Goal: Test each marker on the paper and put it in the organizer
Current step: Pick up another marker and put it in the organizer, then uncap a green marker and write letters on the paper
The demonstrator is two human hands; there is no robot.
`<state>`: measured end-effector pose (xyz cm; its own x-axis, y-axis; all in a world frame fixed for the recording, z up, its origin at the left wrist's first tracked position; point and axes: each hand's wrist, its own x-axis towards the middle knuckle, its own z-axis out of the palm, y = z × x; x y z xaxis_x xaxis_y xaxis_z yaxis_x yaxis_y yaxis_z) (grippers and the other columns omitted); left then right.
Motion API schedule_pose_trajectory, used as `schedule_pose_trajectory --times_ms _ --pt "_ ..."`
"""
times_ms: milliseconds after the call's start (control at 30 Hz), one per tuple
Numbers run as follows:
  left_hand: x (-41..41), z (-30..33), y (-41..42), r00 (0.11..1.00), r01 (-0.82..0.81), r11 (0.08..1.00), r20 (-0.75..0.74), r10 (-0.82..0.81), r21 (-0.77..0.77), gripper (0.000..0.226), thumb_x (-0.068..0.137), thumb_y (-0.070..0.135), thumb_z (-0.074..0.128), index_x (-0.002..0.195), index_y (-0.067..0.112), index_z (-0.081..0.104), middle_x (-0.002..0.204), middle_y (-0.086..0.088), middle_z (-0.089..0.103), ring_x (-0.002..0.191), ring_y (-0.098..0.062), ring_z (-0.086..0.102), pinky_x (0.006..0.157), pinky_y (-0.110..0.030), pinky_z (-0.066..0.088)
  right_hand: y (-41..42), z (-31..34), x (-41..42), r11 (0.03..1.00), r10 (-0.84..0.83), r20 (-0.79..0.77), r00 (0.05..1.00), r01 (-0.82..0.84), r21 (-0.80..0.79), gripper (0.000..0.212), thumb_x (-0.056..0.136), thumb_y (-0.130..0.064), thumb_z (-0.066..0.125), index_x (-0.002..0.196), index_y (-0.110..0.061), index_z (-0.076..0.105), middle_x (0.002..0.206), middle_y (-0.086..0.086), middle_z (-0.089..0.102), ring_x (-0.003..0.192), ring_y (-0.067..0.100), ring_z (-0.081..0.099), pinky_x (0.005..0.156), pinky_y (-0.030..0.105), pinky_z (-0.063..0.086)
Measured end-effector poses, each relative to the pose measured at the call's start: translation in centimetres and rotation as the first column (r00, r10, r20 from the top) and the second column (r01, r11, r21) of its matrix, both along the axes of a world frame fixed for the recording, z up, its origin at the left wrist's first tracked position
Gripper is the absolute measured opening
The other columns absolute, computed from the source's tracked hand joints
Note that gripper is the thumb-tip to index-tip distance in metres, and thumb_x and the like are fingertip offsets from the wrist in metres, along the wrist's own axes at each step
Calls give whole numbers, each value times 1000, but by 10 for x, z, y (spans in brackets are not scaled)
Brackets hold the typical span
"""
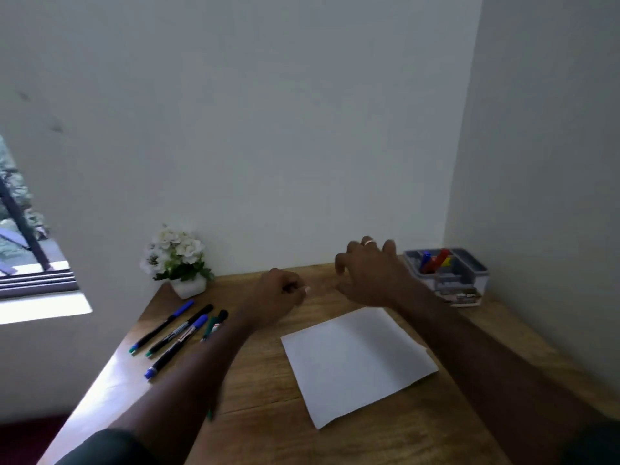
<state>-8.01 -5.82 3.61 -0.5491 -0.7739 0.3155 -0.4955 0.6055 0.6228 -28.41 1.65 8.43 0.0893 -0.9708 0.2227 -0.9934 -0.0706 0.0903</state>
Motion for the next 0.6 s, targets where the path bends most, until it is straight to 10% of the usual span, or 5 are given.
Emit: schedule_pose_trajectory --times_ms 333,600 --pt "160 -15 4 930 -366 929 22 368 -42 40 86 24 68 54 10 49 48 10 38 47 -4 34 50 -25 30 -19 -44 147 941 307 284 908 -335 52 21 91 -42 61 102 -25 65 107 -2 67 99 18 59 85 34 46" --pt "181 -29 14 914 -395 917 80 398 -51 34 84 17 67 53 25 57 46 12 50 43 -2 44 48 -16 35 -19 -57 200 927 95 342 935 -208 312 28 80 -33 66 64 -20 47 70 -1 51 61 15 51 48 26 36"
